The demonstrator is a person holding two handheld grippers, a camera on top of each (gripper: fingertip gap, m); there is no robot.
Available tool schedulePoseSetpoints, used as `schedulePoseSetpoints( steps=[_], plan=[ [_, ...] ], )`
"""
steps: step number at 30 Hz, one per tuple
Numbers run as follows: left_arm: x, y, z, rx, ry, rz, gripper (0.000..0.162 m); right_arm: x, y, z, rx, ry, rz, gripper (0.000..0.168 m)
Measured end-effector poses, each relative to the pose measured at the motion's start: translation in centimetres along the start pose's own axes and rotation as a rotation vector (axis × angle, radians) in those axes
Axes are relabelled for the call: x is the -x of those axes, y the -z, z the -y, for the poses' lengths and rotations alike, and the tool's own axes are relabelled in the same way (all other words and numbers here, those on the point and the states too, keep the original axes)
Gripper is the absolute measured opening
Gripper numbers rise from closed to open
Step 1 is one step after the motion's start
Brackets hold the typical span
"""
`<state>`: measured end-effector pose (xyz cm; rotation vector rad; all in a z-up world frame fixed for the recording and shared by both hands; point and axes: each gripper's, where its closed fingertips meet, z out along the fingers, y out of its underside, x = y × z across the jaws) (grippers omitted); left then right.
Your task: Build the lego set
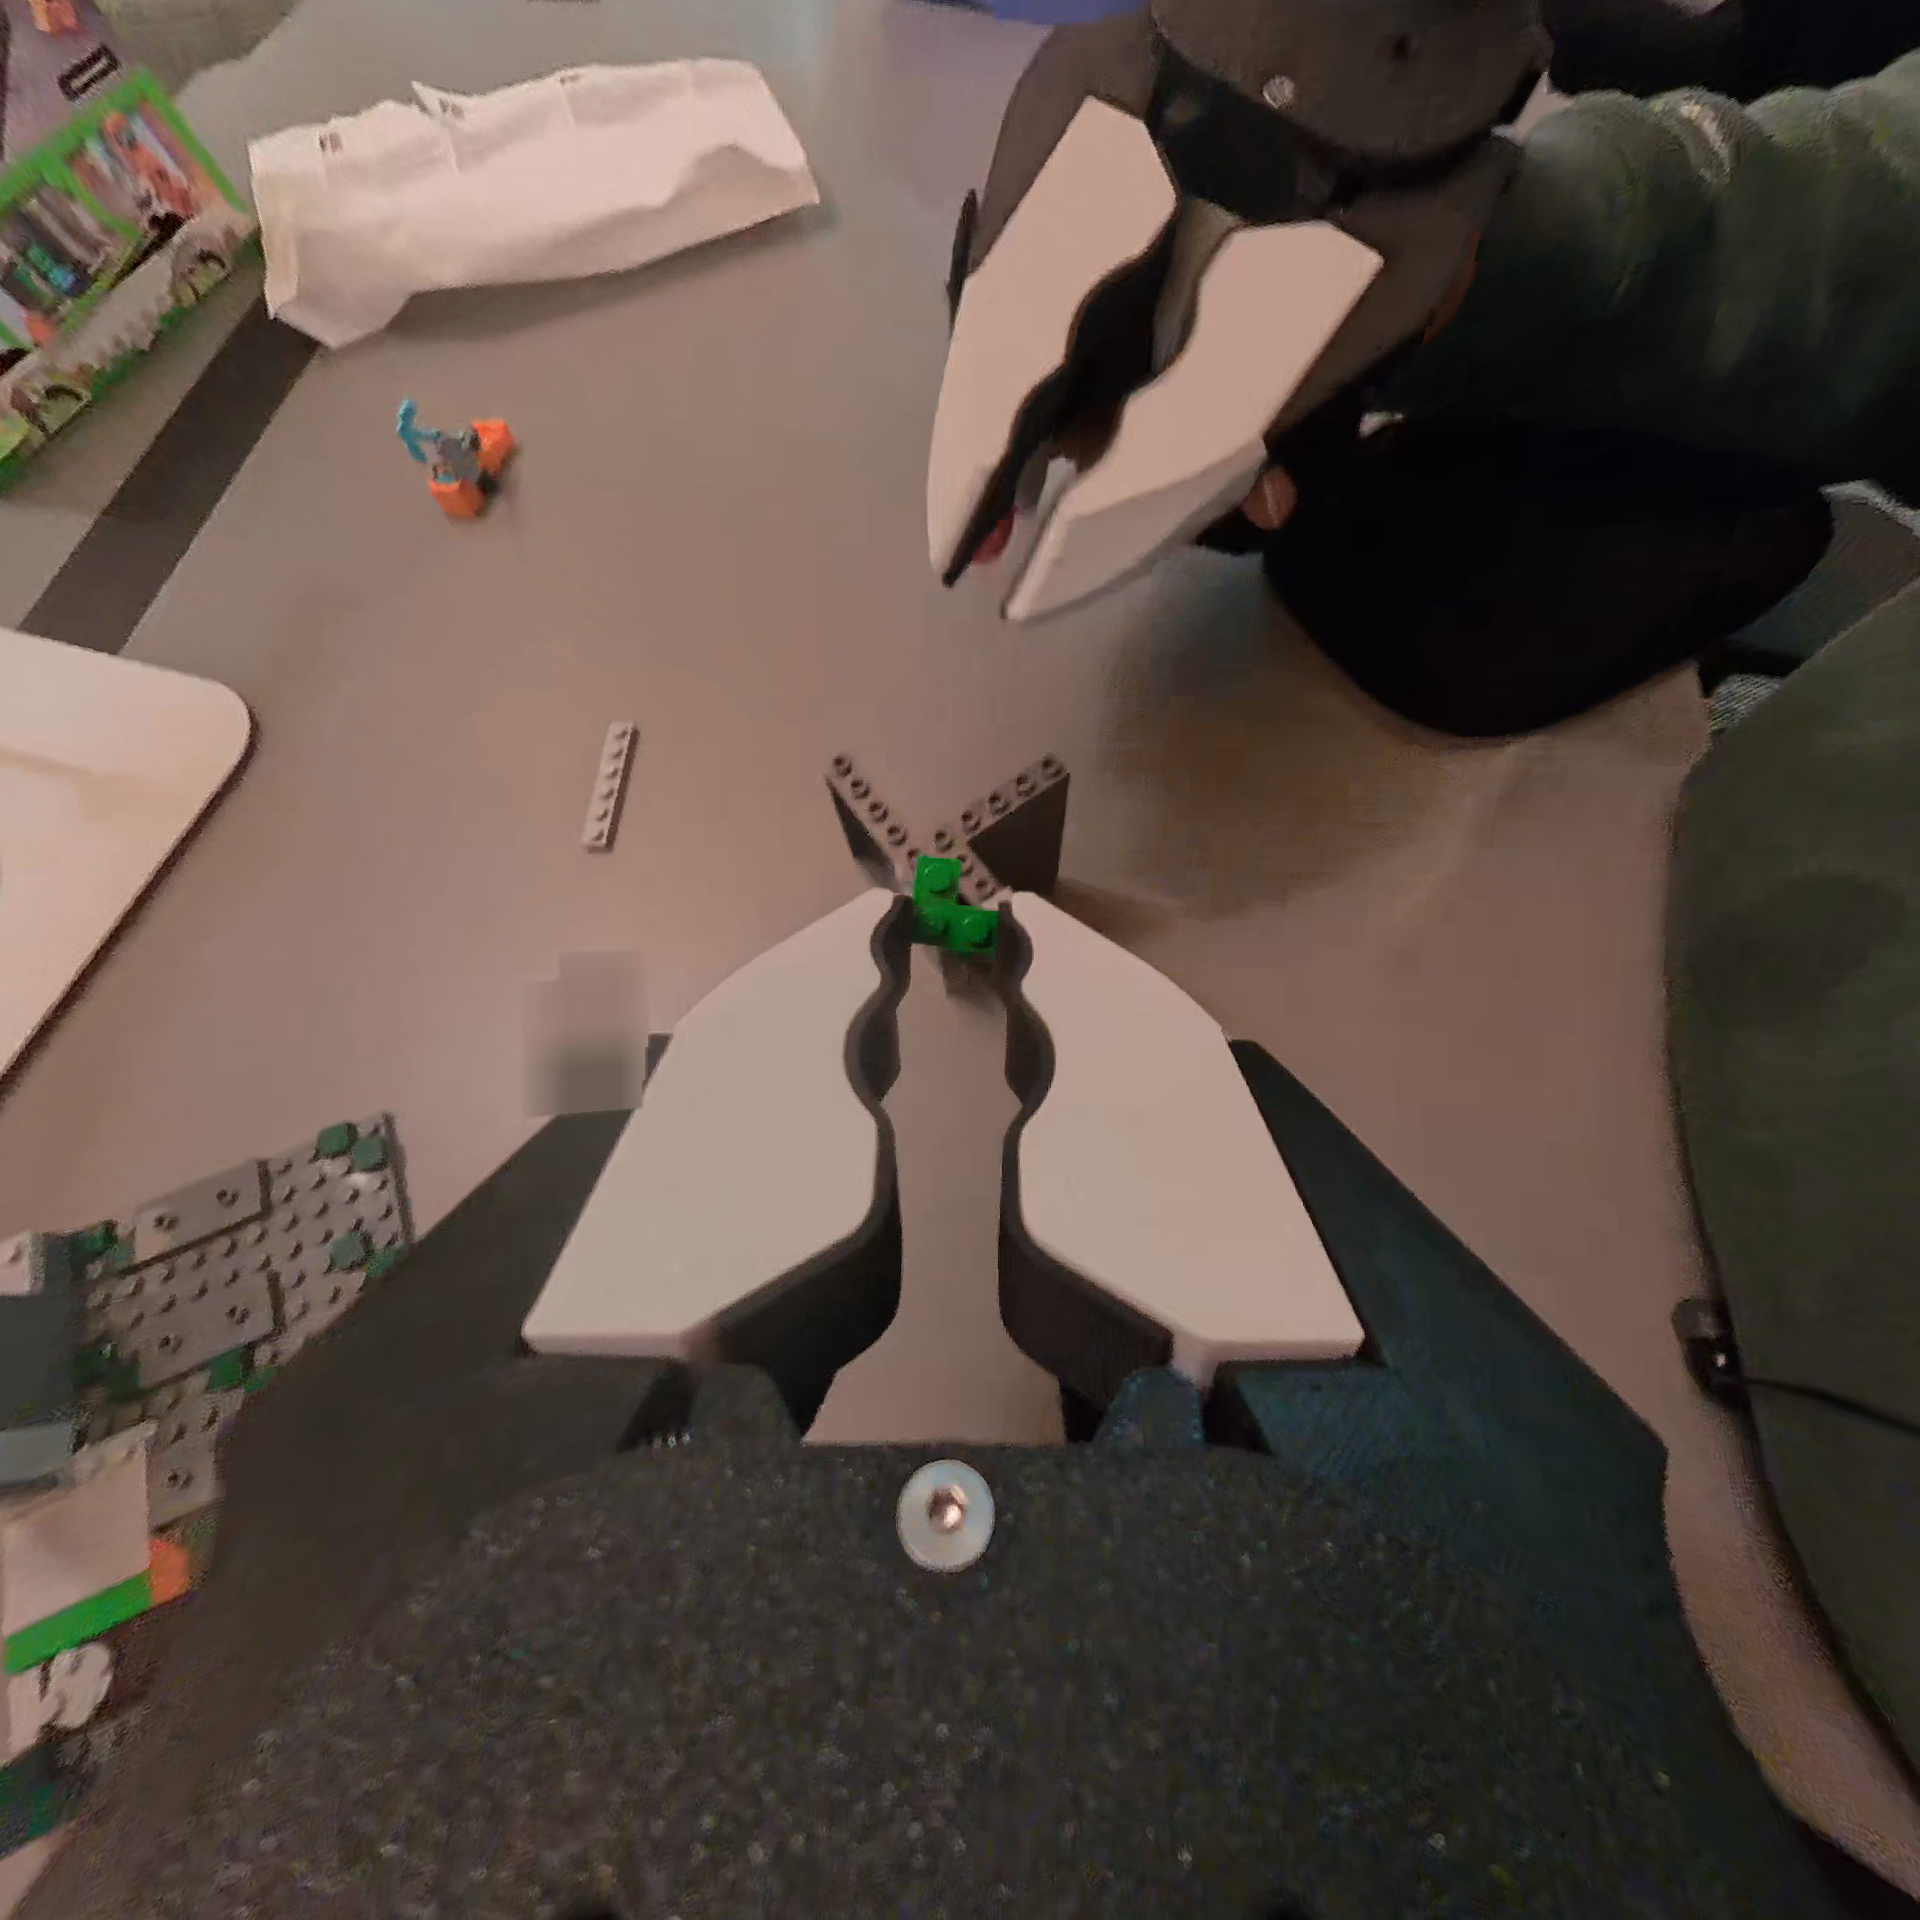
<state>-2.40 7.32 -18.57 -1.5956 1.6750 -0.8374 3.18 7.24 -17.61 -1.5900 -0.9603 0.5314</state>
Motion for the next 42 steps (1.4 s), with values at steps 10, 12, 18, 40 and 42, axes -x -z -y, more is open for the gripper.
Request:
schedulePoseSetpoints(
  steps=[10,12,18,40,42],
  plan=[
    [-2.0,-1.2,1.1,-0.010,-0.079,-0.015,0.015,3.7,-1.8,1.4,0.042,-0.183,0.118,0.022],
    [-2.3,-1.2,1.2,-0.008,-0.106,-0.010,0.015,4.0,-1.8,1.8,0.046,-0.233,0.175,0.023],
    [-3.0,-0.6,1.6,-0.008,-0.177,0.003,0.015,5.0,-2.0,2.1,0.099,-0.388,0.344,0.019],
    [-3.4,1.6,5.4,-0.567,0.600,-0.389,0.018,3.9,0.1,6.3,-0.360,-0.324,0.149,0.007],
    [-3.9,1.8,5.8,-0.596,0.621,-0.441,0.011,3.9,0.2,6.5,-0.376,-0.275,0.115,0.007]
  ],
)
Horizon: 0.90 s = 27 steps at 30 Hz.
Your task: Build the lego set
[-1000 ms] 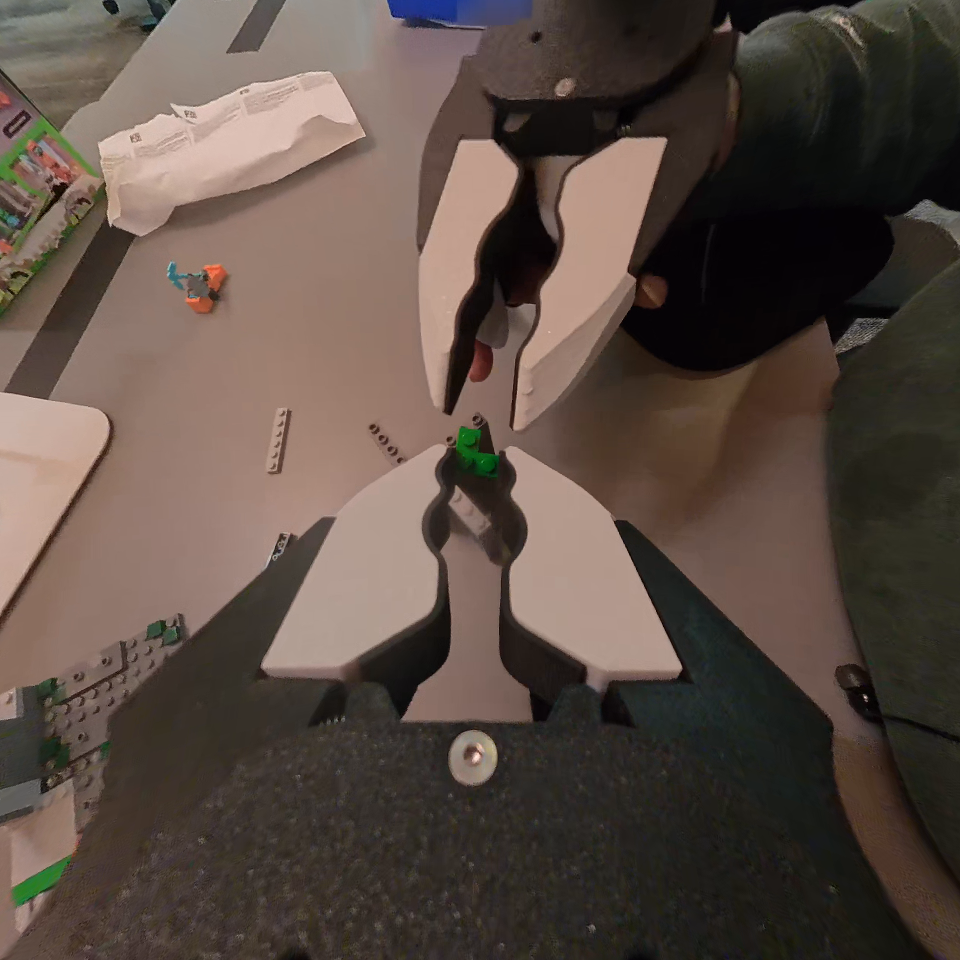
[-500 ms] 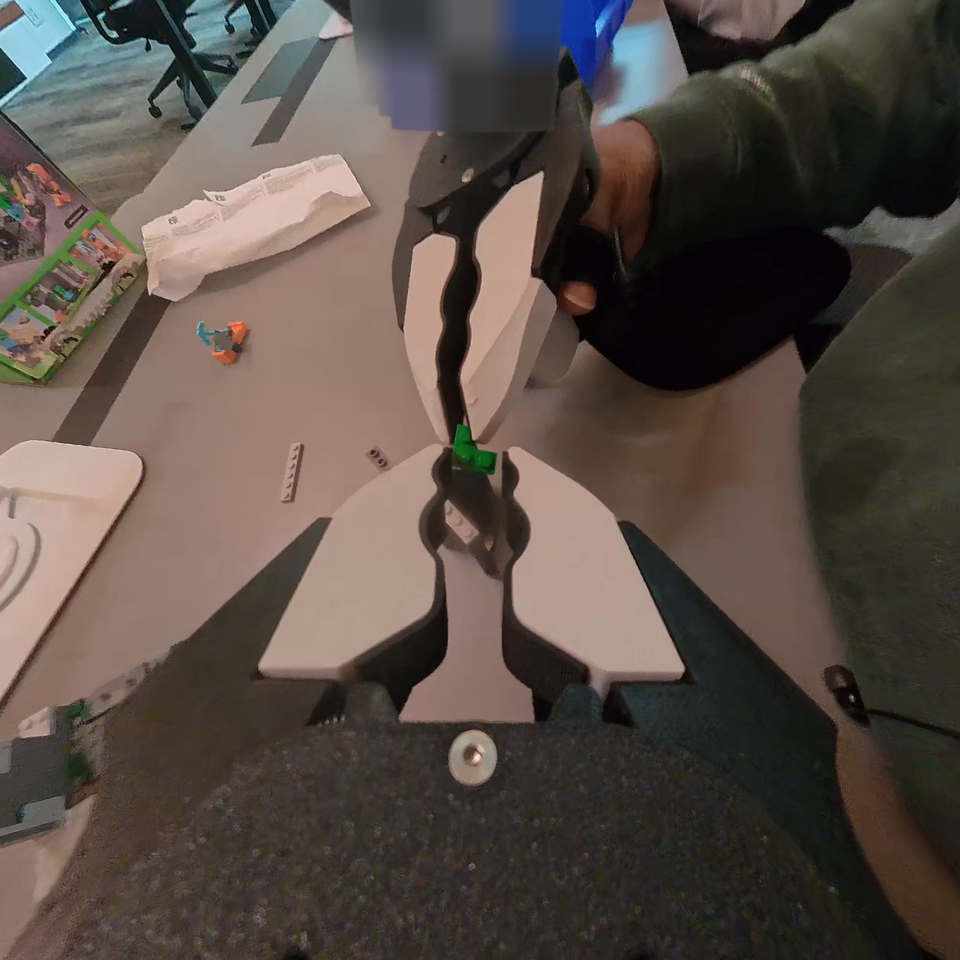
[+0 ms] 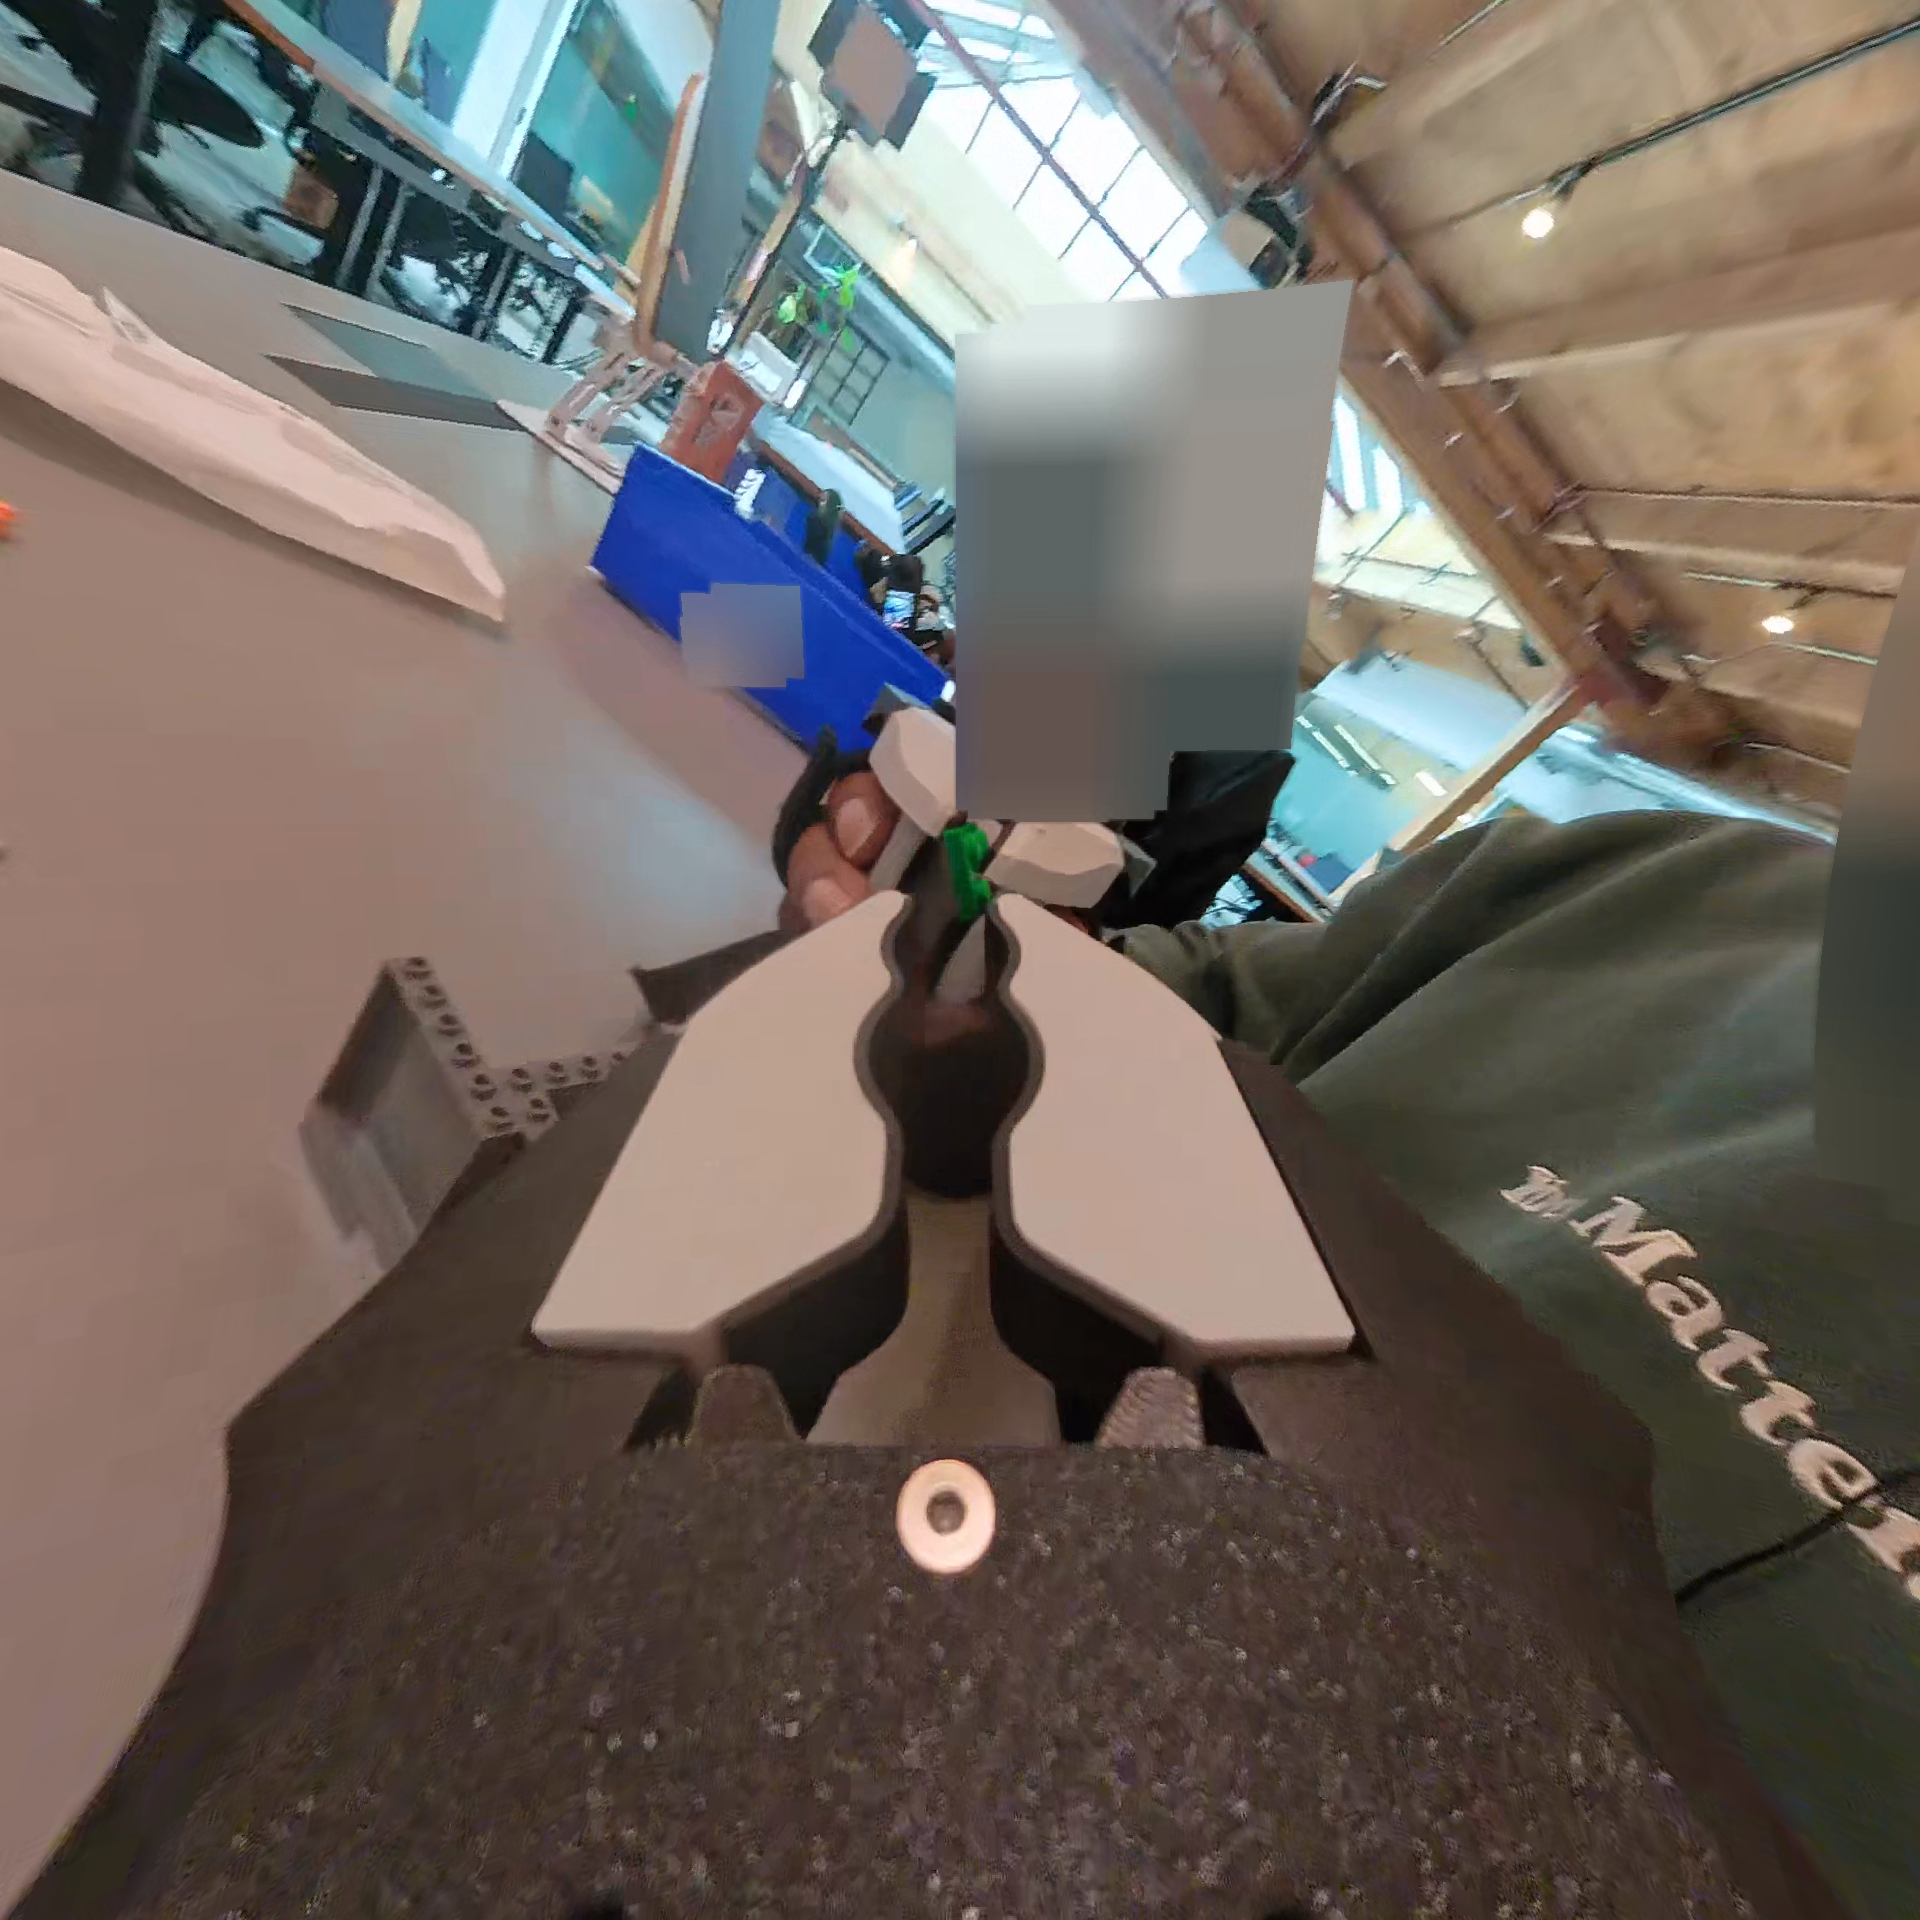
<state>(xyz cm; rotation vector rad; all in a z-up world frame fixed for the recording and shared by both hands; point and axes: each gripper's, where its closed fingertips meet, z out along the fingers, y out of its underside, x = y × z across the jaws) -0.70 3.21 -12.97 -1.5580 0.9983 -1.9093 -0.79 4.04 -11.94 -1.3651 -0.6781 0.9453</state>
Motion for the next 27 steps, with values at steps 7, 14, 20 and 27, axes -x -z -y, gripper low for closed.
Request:
schedulePoseSetpoints(
  steps=[7,14,20,27],
  plan=[
    [-0.4,-0.3,0.0,-0.007,0.026,-0.032,0.012,0.1,0.2,0.0,-0.001,0.119,-0.041,0.007],
    [-0.3,-0.2,-0.3,0.035,0.010,-0.039,0.004,0.3,0.0,-0.6,0.033,0.146,-0.030,0.007],
    [0.5,0.8,-2.3,0.370,-0.182,0.075,0.004,0.7,0.4,-2.1,0.281,0.079,0.140,0.017],
    [0.3,0.7,-3.5,0.639,-0.307,0.106,0.005,1.9,0.2,-4.0,0.588,0.023,0.297,0.014]
  ],
)
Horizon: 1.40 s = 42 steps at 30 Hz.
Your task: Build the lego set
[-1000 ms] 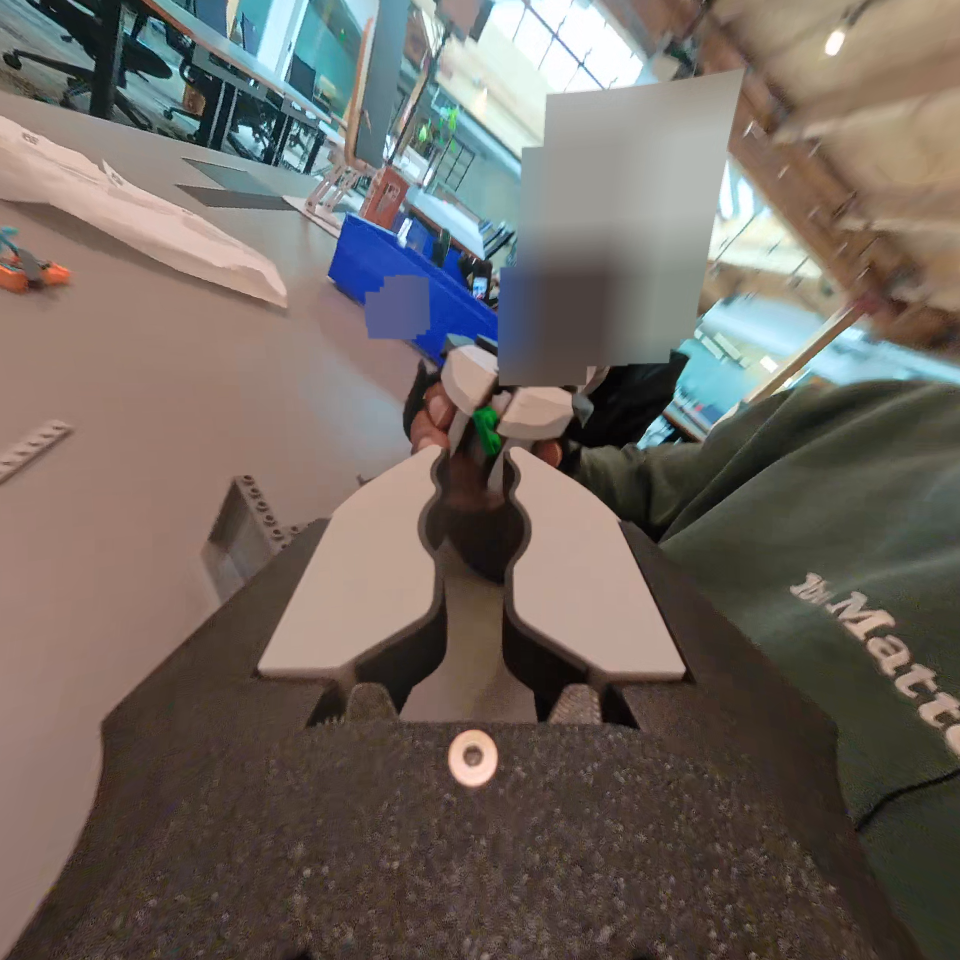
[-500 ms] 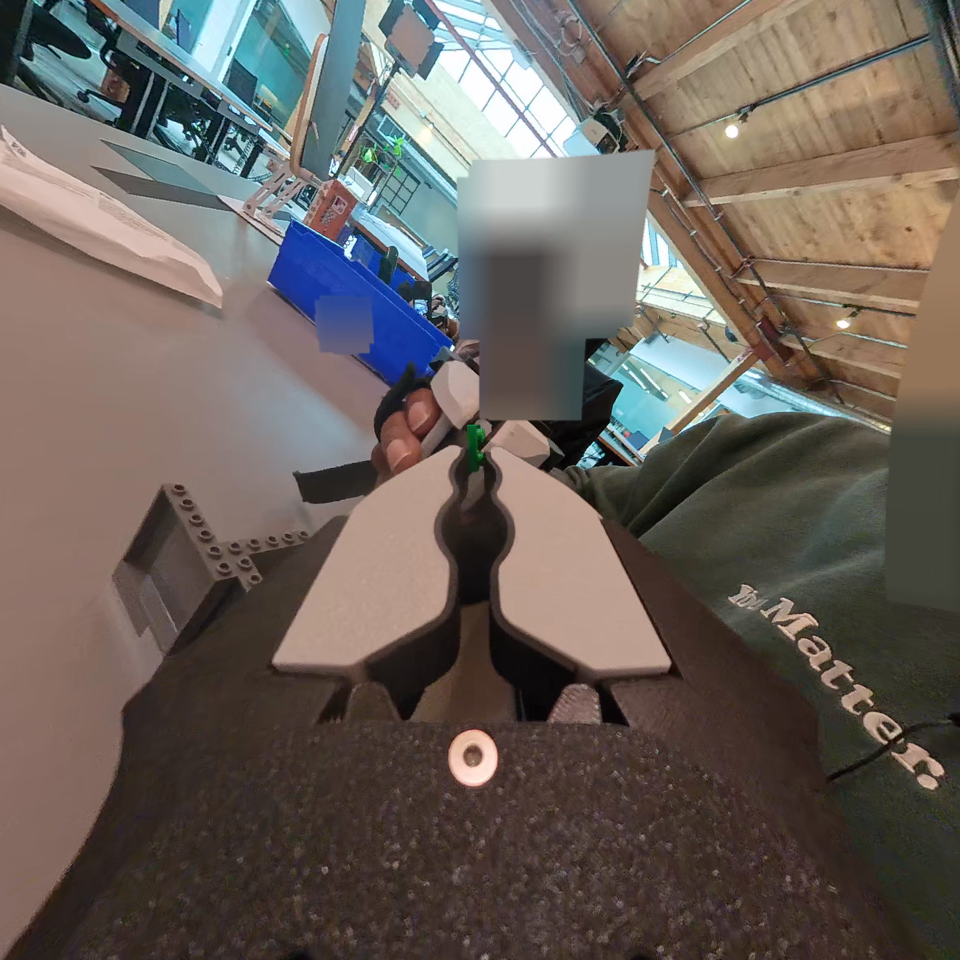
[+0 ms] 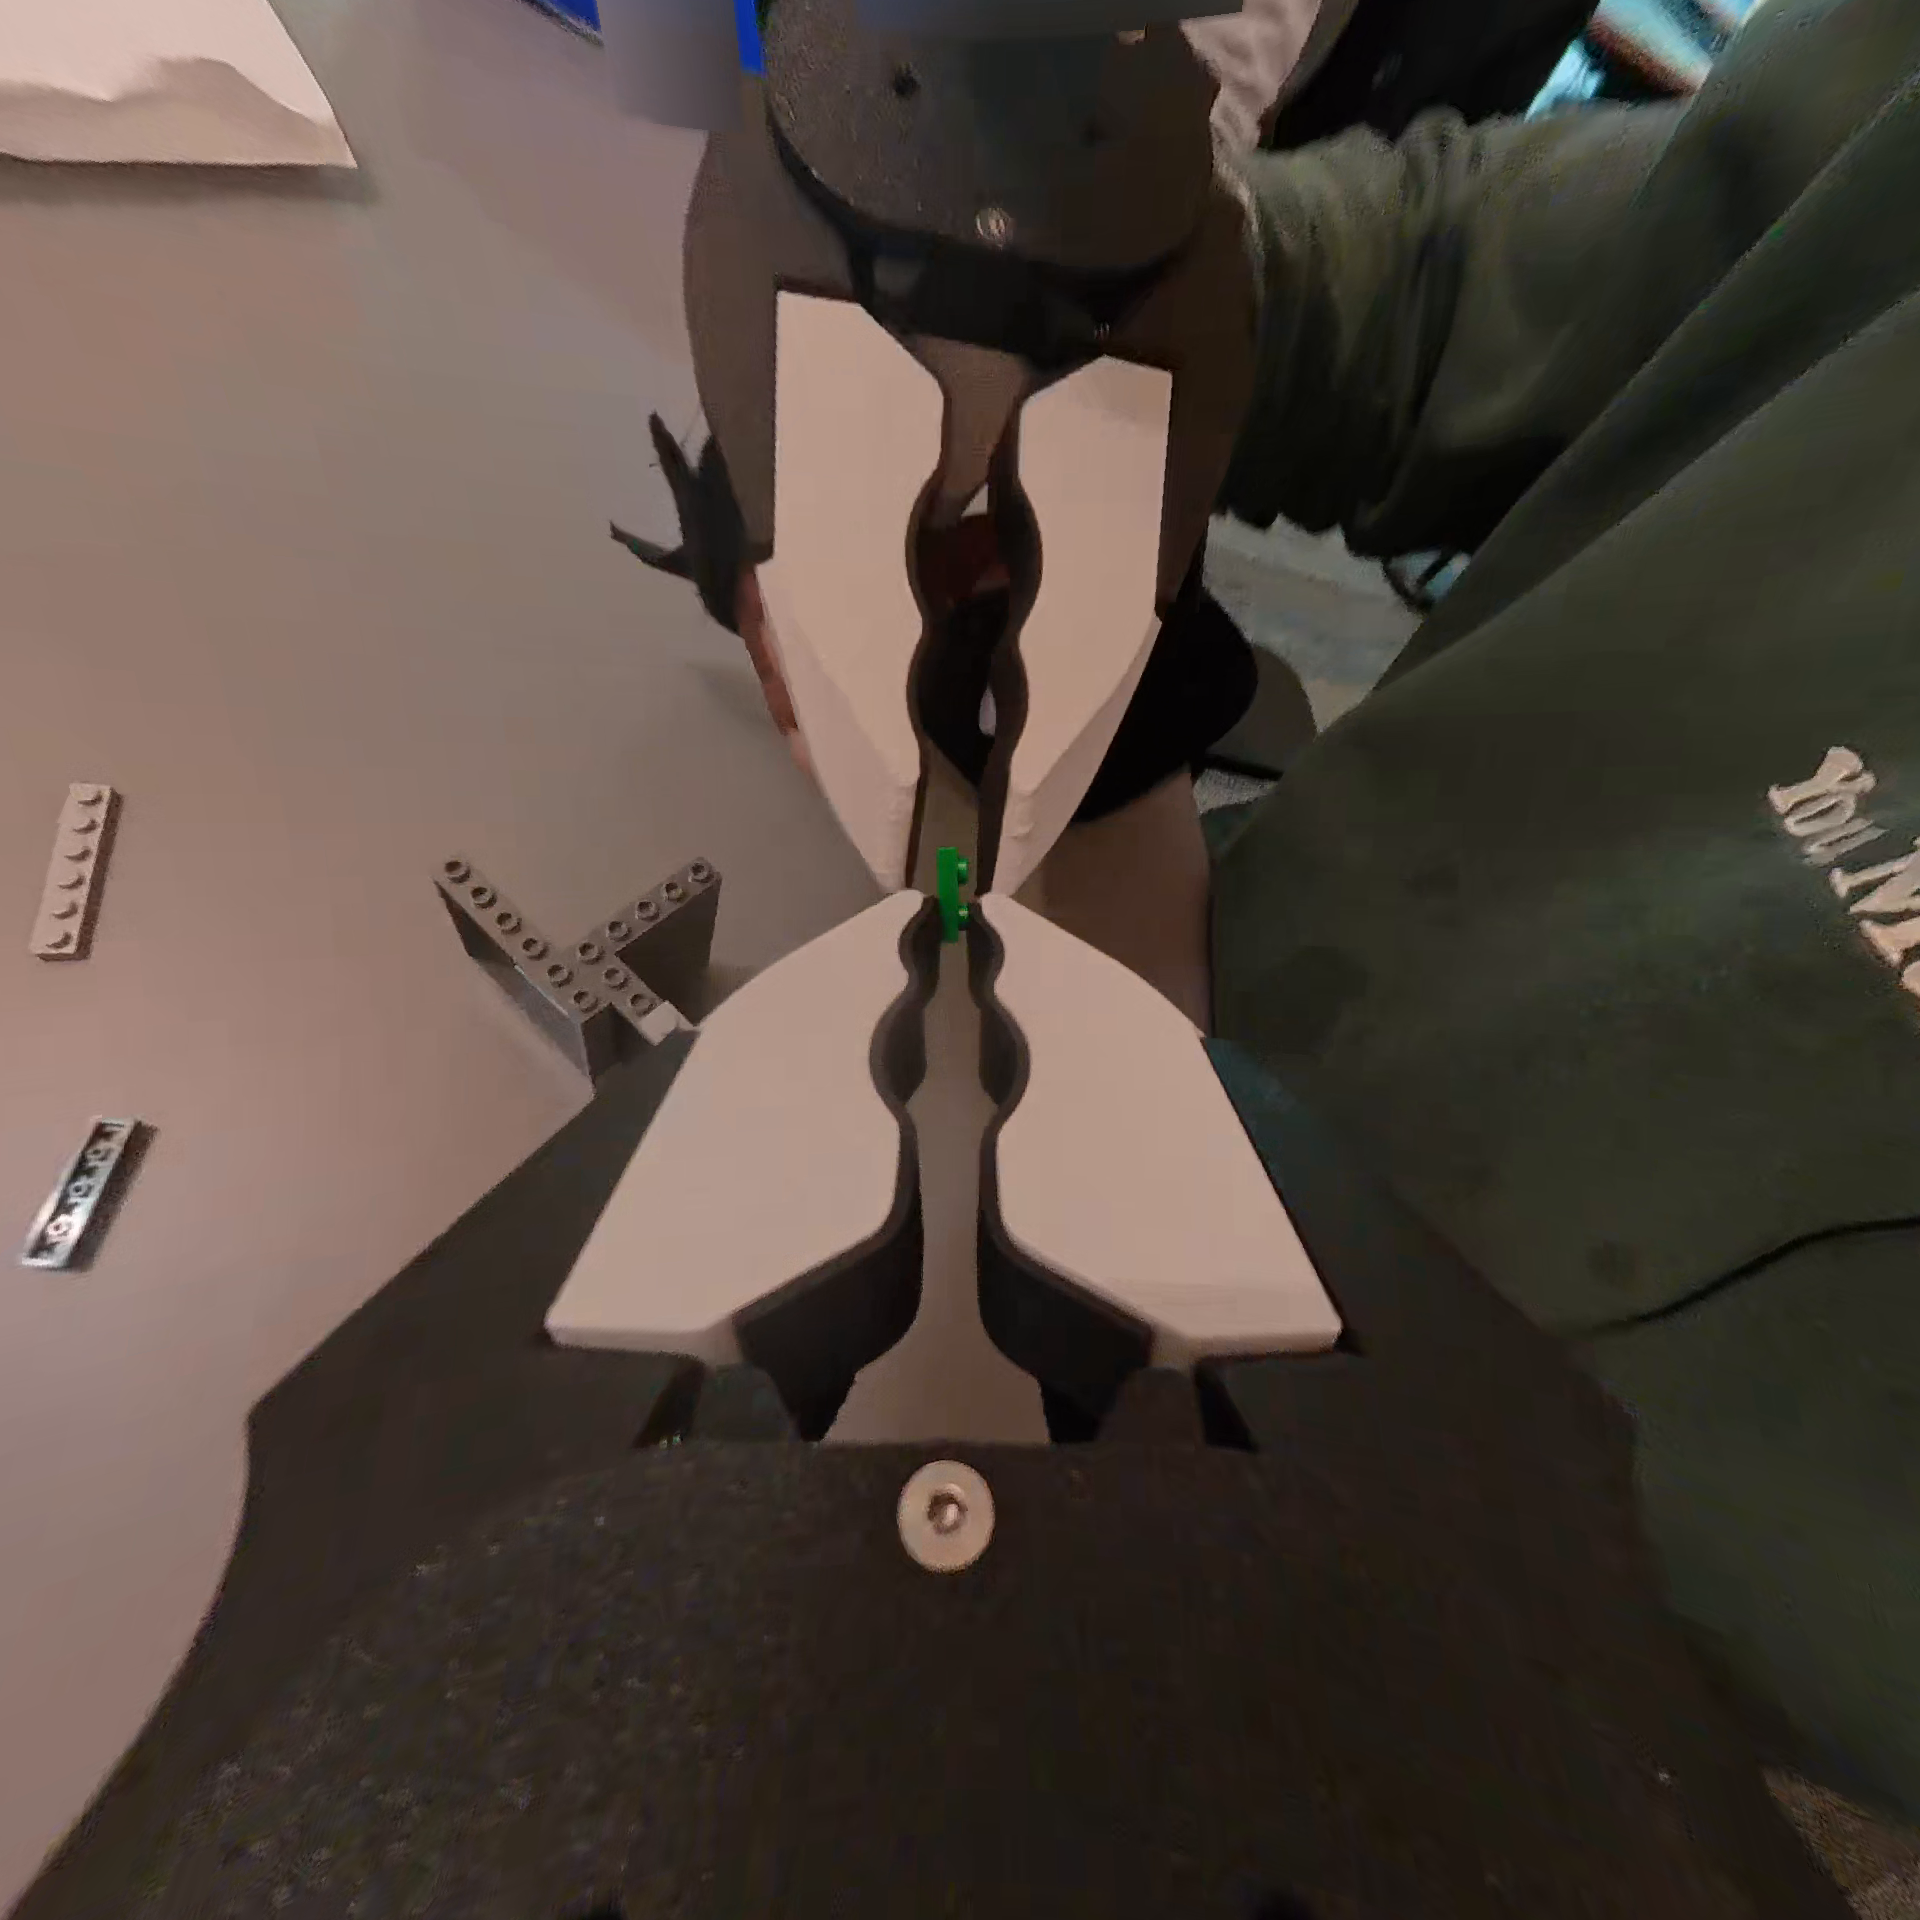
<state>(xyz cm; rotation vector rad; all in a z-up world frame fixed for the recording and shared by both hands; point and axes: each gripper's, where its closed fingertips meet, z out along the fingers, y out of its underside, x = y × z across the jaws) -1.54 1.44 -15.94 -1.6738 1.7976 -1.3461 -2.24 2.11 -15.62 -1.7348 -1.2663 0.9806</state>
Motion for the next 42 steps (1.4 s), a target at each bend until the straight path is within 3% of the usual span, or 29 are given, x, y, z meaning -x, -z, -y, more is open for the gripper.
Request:
schedulePoseSetpoints(
  steps=[5,9,12,18,25,42],
  plan=[
    [0.0,0.2,0.3,-0.032,-0.028,0.015,0.005,0.1,0.1,0.2,-0.055,-0.070,0.013,0.004],
    [0.6,1.1,1.8,-0.200,-0.103,0.121,0.019,-0.8,1.2,1.5,-0.307,-0.268,0.003,0.004],
    [0.6,1.6,3.0,-0.309,-0.240,0.255,0.018,-0.9,2.3,2.6,-0.523,-0.475,0.068,0.004],
    [0.0,1.7,4.3,-0.400,-0.380,0.377,0.015,-0.5,2.3,3.2,-0.674,-0.649,0.143,0.004],
    [-0.7,1.9,4.4,-0.399,-0.415,0.332,0.004,0.2,2.2,3.2,-0.692,-0.714,0.242,0.004],
    [-0.6,1.9,3.3,-0.276,-0.533,0.325,0.013,0.8,1.9,3.3,-0.680,-0.722,0.326,0.004]
  ],
)
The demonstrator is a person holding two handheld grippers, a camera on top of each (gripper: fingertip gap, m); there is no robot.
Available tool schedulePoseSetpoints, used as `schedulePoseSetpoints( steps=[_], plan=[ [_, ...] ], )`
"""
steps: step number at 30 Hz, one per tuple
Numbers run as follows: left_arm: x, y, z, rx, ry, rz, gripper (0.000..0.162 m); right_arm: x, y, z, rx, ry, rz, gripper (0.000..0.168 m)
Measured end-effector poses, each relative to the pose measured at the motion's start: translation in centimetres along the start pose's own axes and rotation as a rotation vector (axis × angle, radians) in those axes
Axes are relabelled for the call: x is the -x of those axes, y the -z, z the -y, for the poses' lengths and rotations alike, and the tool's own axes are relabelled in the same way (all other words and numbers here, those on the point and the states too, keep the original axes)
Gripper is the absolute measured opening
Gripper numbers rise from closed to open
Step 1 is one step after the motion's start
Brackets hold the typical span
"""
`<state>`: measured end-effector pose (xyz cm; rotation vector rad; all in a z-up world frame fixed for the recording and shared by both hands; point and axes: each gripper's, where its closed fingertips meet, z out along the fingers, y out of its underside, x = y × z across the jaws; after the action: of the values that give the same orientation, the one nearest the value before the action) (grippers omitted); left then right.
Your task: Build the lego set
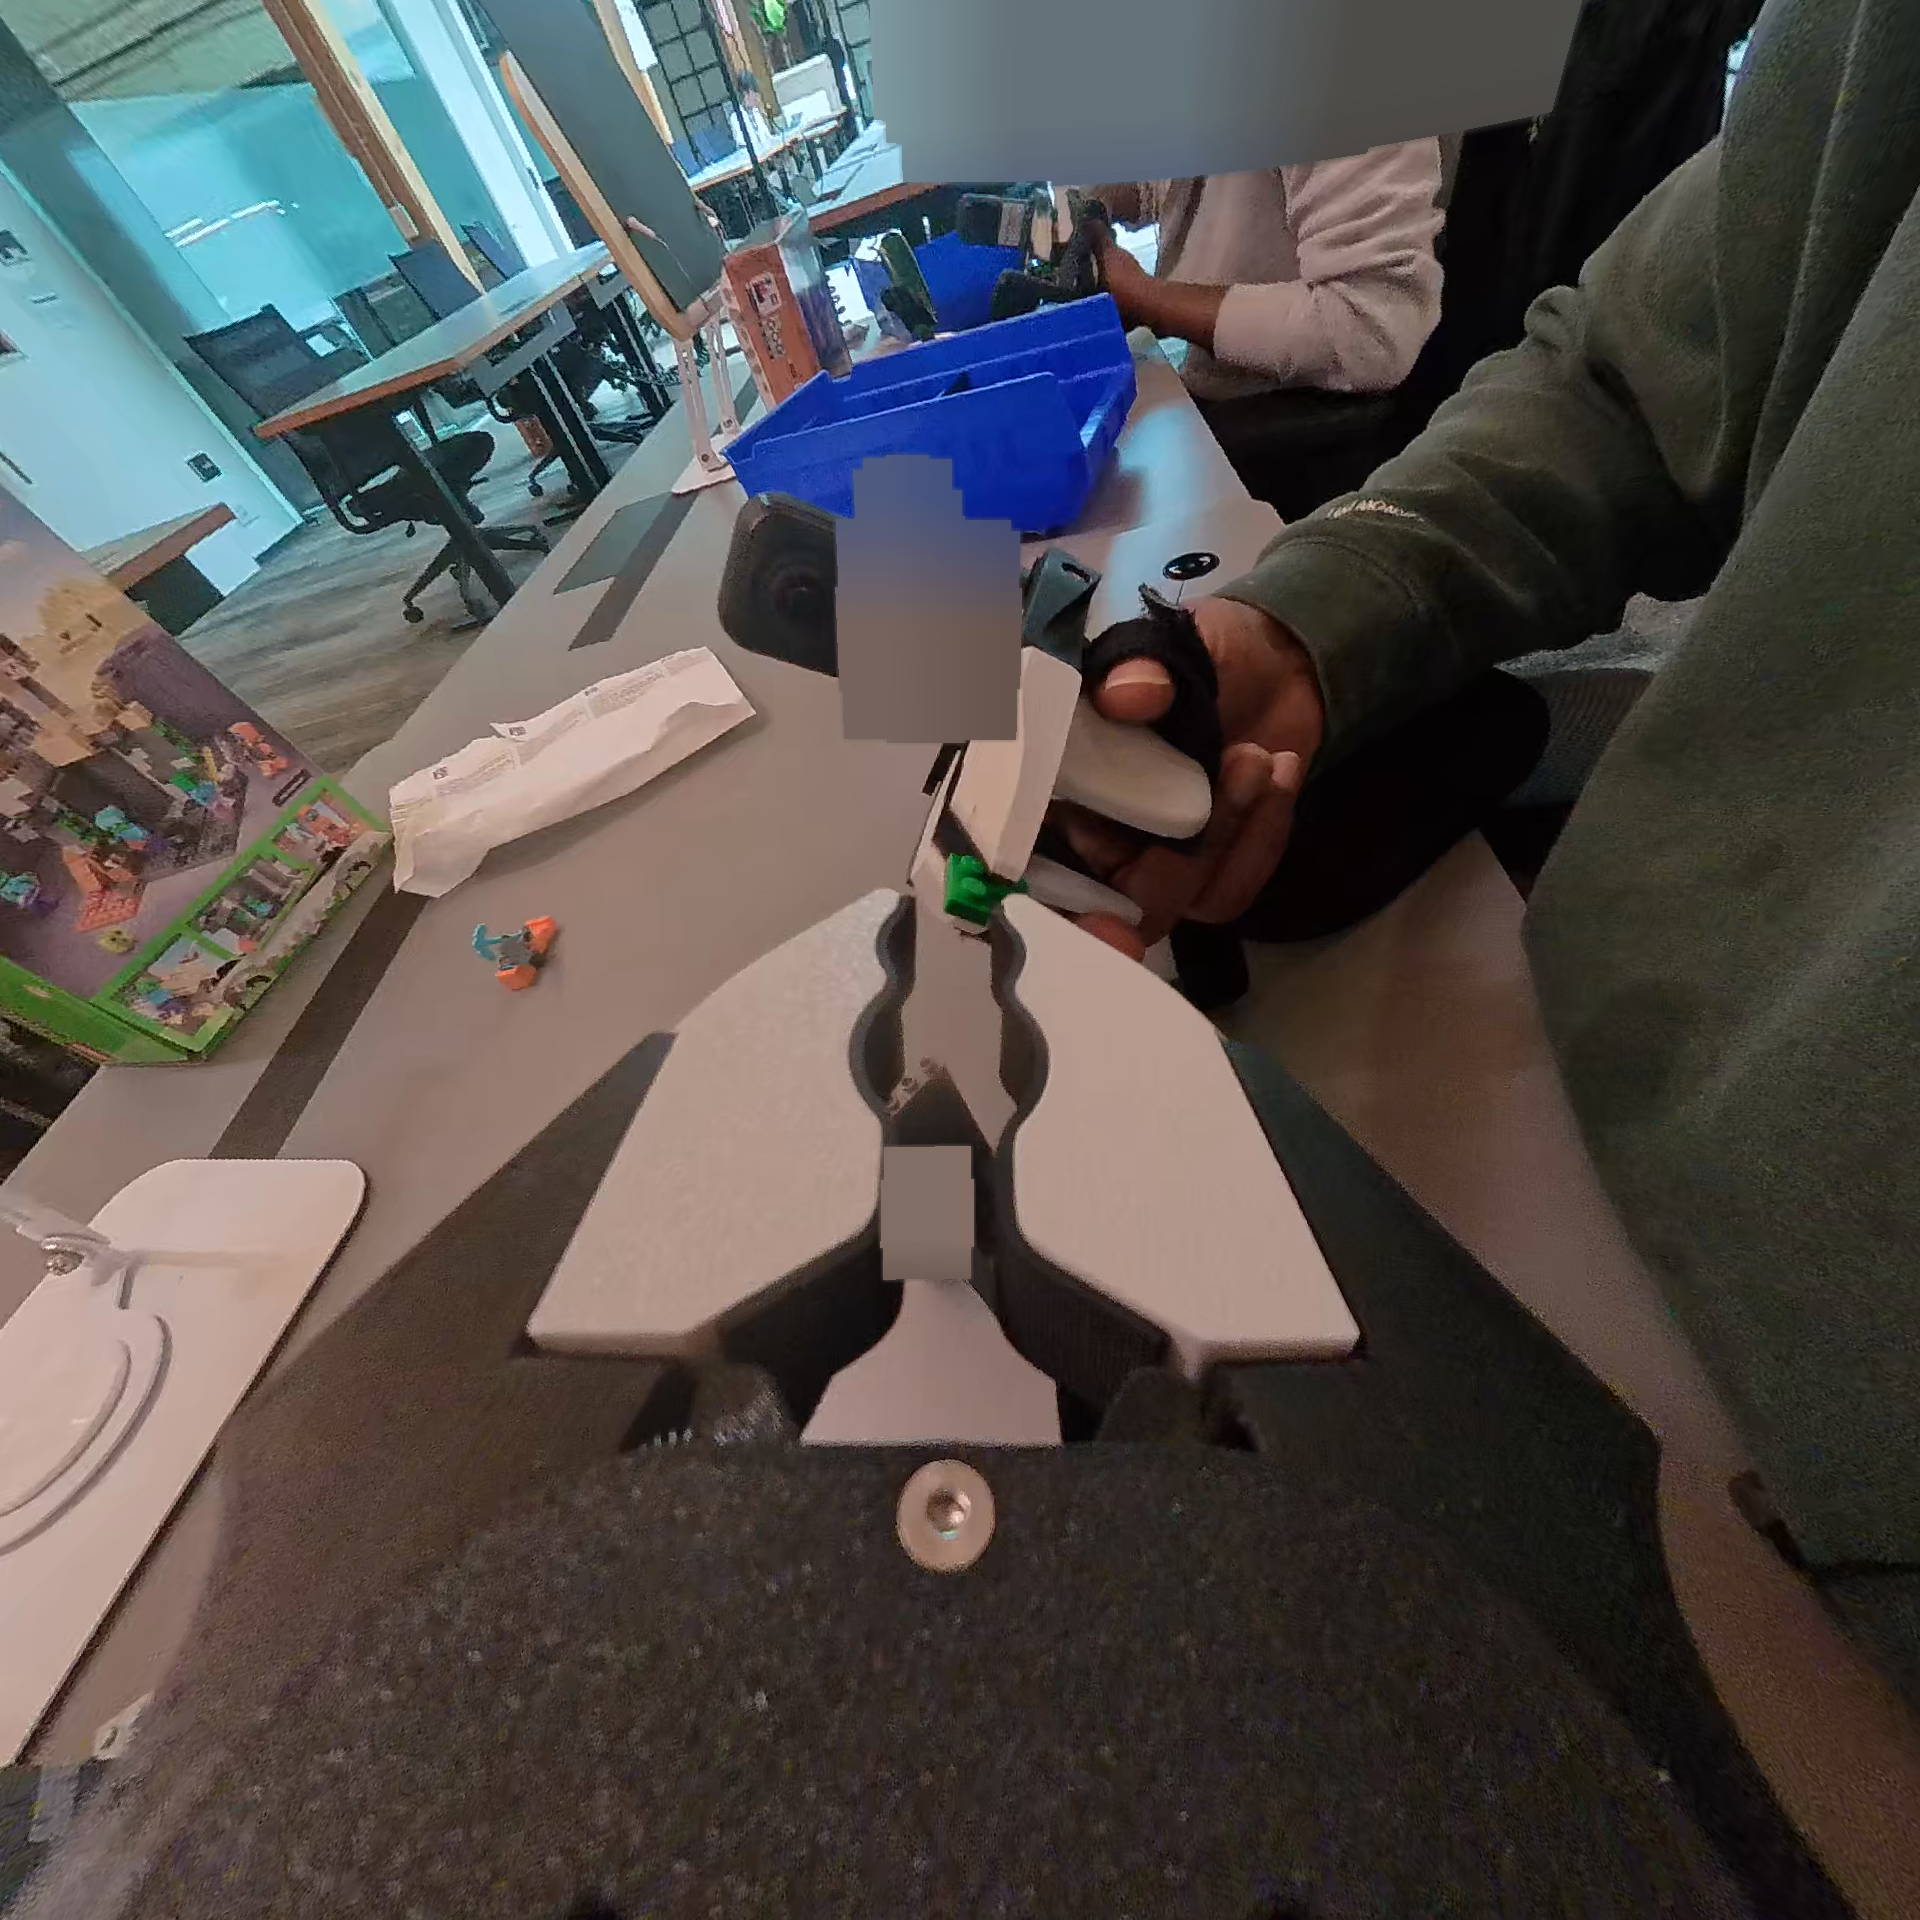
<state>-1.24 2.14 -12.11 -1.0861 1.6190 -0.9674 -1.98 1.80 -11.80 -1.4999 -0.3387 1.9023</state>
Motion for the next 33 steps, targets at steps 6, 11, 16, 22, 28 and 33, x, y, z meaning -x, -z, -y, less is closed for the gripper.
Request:
schedulePoseSetpoints(
  steps=[6,11,16,22,28,33],
  plan=[
    [-0.3,0.1,0.4,-0.030,-0.009,-0.004,0.010,-0.2,-0.1,0.0,0.006,-0.006,-0.007,0.004],
    [-0.4,0.1,0.4,-0.025,-0.021,-0.001,0.007,-0.2,-0.2,-0.2,0.007,-0.035,0.004,0.004],
    [-0.8,0.2,0.4,-0.045,0.008,-0.029,0.006,0.0,-0.3,-0.5,0.042,-0.019,0.004,0.005],
    [-2.2,0.6,0.0,-0.068,0.063,-0.206,0.006,-0.4,0.2,-1.6,0.346,0.112,-0.084,0.013],
    [-2.5,0.5,-0.1,-0.067,0.068,-0.306,0.006,0.0,-0.2,-2.2,0.557,0.115,-0.102,0.005],
    [-0.3,0.7,-0.4,-0.096,0.094,-0.159,0.016,-1.4,-0.1,-0.6,0.399,0.020,-0.128,0.004]
  ],
)
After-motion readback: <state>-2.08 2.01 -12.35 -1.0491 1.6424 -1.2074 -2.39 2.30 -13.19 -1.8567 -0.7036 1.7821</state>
